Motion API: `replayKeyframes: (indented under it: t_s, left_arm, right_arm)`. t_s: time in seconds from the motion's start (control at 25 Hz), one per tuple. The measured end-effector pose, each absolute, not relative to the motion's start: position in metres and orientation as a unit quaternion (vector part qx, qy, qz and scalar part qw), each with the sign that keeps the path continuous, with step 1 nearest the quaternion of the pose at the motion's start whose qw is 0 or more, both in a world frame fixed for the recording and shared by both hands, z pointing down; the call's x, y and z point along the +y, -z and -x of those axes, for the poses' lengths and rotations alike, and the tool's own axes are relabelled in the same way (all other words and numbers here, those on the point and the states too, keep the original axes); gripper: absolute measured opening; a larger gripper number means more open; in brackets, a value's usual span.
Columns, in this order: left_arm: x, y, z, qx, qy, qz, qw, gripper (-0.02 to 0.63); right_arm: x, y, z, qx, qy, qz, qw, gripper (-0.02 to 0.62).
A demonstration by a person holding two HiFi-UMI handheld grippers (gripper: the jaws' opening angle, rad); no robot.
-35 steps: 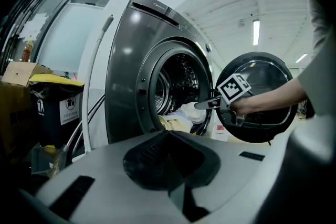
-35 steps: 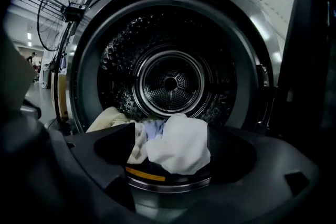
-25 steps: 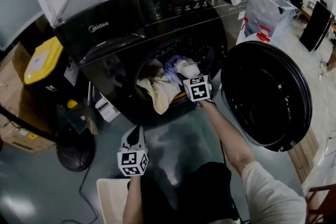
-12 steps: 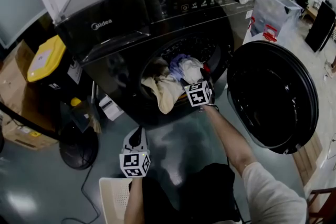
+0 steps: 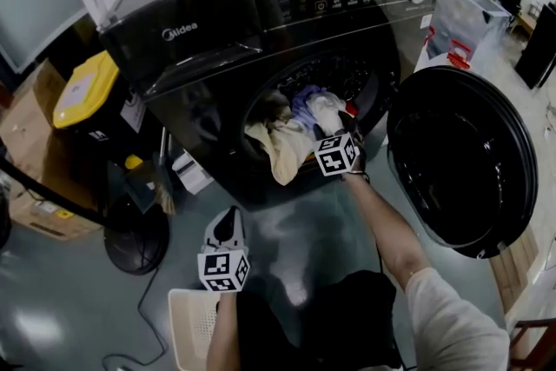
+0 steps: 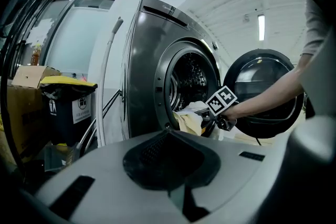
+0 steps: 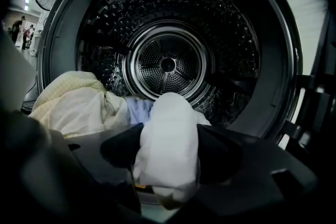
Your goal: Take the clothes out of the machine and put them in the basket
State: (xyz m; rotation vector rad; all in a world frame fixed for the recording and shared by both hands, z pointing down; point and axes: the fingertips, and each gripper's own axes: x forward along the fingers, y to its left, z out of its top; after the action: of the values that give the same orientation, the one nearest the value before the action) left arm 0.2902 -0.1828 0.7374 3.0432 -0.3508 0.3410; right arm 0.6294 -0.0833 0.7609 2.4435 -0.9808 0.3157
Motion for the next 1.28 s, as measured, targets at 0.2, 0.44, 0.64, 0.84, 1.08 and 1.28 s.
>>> replayKeyframes:
  t_s: [0.2,0.44,0.64,0.84,1.08,1.28]
  left_arm:
    - [-0.178,-0.741,-0.292,-0.109,-0.113,-0.987,0.030,0.020]
    - [-0.176,-0.739,-0.293,-0.105,-0.113,-0.988,0.026,0.020]
    - [-0.179,-0.735,-0.291,-0.106,-0.110,-0.988,0.024,0.020]
    - [-0.177,-0.728,-0.293,-0.102,-0.105,-0.989,0.022,0.019]
    - [-0.174,-0.713,-0.297,-0.095,-0.091,-0.991,0.018,0.020]
    - [-0.172,-0.698,-0.300,-0.089,-0.075,-0.993,0.019,0.020]
  right_arm:
    - [-0.079,-0.757,-0.631,-0.360,-0.115,-0.894,0.239,0.235]
    - [-0.075,-0.752,-0.630,-0.357,-0.122,-0.899,0.222,0.172]
    - [-0.070,-0.743,-0.629,-0.361,-0.127,-0.902,0.202,0.144]
    - [-0.061,-0.721,-0.623,-0.363,-0.113,-0.910,0.166,0.138]
    - [-0.048,-0.676,-0.609,-0.368,-0.075,-0.917,0.135,0.137]
    - [-0.033,-0.628,-0.594,-0.367,-0.037,-0.923,0.111,0.137]
